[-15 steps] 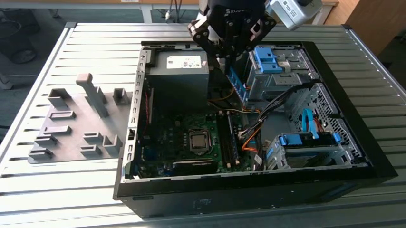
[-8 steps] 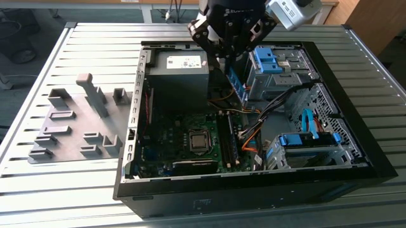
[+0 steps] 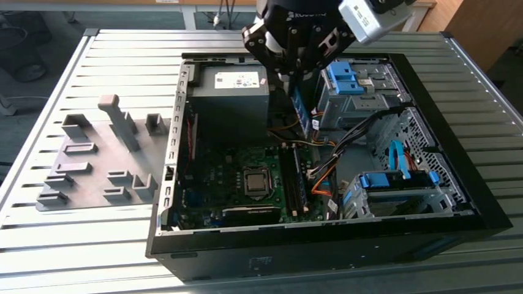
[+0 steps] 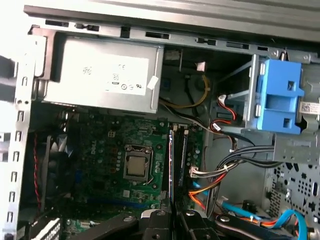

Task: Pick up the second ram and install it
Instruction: 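Insert the second ram into the second slot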

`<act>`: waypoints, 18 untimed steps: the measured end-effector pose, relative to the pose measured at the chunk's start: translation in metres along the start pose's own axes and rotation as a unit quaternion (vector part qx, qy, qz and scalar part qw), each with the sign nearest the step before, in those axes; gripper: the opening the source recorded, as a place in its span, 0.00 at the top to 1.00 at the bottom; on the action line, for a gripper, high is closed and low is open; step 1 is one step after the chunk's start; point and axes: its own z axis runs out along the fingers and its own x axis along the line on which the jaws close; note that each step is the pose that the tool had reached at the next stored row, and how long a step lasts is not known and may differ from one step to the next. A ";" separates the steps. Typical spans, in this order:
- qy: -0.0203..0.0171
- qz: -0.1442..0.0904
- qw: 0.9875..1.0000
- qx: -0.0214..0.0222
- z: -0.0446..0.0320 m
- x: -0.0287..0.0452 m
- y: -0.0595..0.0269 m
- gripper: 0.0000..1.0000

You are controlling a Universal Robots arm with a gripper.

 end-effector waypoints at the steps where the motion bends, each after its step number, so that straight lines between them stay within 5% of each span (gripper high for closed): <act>1: 0.000 0.007 1.000 0.000 0.0001 0.0000 0.0000 0.86; 7: 0.000 0.053 0.999 0.002 0.0008 0.0000 0.0001 0.86; 16: 0.000 0.128 0.992 0.004 0.0019 0.0000 0.0004 0.86; 18: 0.000 0.133 0.991 0.004 0.0021 -0.0005 0.0003 0.86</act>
